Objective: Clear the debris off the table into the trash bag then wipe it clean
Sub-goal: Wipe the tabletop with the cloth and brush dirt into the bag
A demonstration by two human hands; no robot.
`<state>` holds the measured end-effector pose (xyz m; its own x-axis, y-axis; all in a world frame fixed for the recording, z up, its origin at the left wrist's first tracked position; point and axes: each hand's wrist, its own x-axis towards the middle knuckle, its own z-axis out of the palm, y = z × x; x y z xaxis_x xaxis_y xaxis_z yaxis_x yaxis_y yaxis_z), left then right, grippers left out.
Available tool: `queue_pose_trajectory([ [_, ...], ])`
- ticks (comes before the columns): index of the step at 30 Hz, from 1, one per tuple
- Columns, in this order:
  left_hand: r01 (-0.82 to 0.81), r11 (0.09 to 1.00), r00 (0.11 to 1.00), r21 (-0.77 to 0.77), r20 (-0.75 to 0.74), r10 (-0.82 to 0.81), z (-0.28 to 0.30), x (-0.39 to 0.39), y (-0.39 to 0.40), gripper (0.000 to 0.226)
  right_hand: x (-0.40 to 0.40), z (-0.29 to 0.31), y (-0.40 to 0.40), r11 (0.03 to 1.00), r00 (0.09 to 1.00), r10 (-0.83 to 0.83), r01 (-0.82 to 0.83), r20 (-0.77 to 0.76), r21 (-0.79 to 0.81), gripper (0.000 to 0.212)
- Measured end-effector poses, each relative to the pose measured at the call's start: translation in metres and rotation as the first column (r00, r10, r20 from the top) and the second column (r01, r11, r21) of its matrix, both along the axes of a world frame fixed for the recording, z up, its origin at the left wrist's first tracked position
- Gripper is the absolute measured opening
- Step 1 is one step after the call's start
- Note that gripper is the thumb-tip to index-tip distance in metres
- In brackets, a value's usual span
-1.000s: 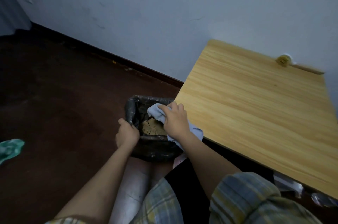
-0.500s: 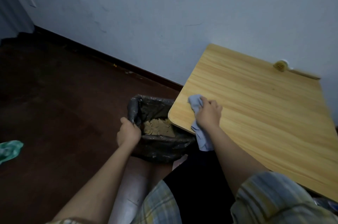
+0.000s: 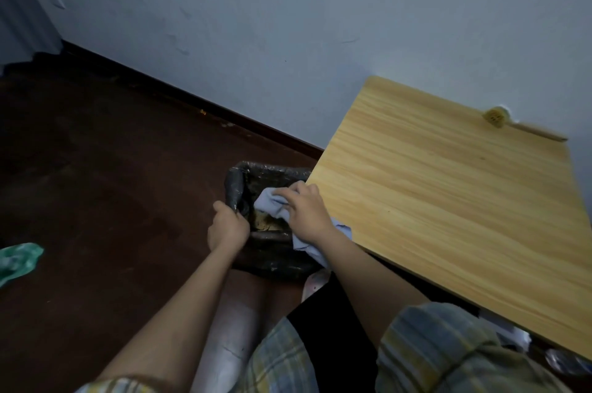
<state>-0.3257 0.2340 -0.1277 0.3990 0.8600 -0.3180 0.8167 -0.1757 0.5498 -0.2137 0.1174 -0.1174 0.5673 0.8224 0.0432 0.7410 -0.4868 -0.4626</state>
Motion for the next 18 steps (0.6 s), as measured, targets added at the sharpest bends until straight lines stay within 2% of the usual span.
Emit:
queue_pose_trajectory([
  [2,-0.004,1.000,1.000,0.015,-0.005,0.004,0.002,-0.002,0.003,0.024,0.013,0.009,-0.003,0.995,0.998,-0.058,0.058,0.000,0.076,0.038],
  [4,-0.017,0.999,1.000,0.032,-0.005,0.017,0.006,-0.003,0.007,0.024,0.025,0.021,-0.003,0.994,0.996,-0.088,0.088,0.001,0.069,0.037],
  [7,-0.053,0.997,0.998,0.063,-0.013,0.054,0.016,-0.002,0.017,0.025,0.034,0.039,0.007,0.995,0.996,-0.086,0.087,-0.017,0.041,0.037],
  [12,-0.131,0.987,0.991,0.093,-0.027,0.134,0.039,0.000,0.044,0.029,0.033,0.062,0.028,0.989,0.993,-0.108,0.111,-0.040,0.094,0.036],
  [18,-0.234,0.966,0.972,0.110,0.033,0.232,0.077,-0.004,0.084,0.034,0.031,0.096,0.063,0.979,0.988,-0.077,0.101,-0.137,0.178,0.035],
])
